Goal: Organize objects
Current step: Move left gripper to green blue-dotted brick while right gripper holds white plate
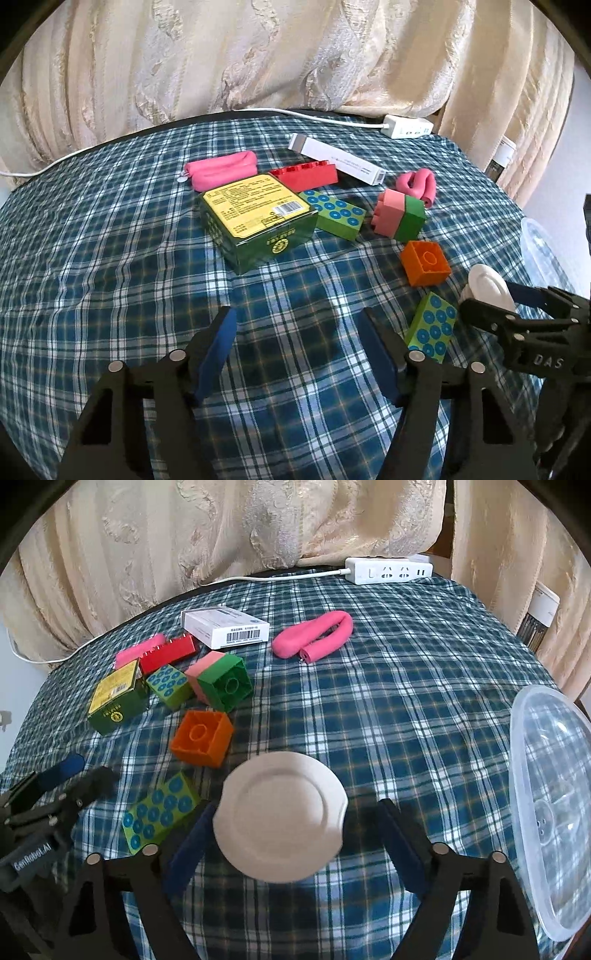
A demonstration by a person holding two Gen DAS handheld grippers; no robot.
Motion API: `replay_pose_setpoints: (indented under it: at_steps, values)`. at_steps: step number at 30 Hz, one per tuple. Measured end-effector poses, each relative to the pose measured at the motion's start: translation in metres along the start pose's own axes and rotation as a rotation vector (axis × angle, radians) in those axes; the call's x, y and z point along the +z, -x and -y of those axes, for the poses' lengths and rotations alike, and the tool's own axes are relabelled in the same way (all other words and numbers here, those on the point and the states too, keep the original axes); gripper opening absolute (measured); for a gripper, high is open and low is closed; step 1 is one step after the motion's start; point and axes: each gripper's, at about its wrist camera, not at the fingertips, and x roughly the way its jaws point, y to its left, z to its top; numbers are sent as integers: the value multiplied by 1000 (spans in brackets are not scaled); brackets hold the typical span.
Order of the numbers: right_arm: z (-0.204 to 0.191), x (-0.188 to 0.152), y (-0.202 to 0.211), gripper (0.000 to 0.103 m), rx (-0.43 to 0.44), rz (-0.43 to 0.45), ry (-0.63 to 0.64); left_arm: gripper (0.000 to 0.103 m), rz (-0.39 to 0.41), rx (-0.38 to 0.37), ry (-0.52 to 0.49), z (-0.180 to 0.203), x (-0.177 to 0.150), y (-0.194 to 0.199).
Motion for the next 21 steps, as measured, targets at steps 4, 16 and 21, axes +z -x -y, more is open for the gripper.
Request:
replay_pose_setpoints:
  at_steps: [4, 16, 21]
  values:
    - [-2, 1, 1, 77, -6, 5, 5, 68, 1, -13, -3, -1, 0, 1]
    - [6, -8, 12, 66, 16, 27, -17, 68, 11, -55, -40, 6, 1, 3]
    - [14, -13, 24, 65, 18, 52, -35, 68, 22, -72, -64, 13, 4, 9]
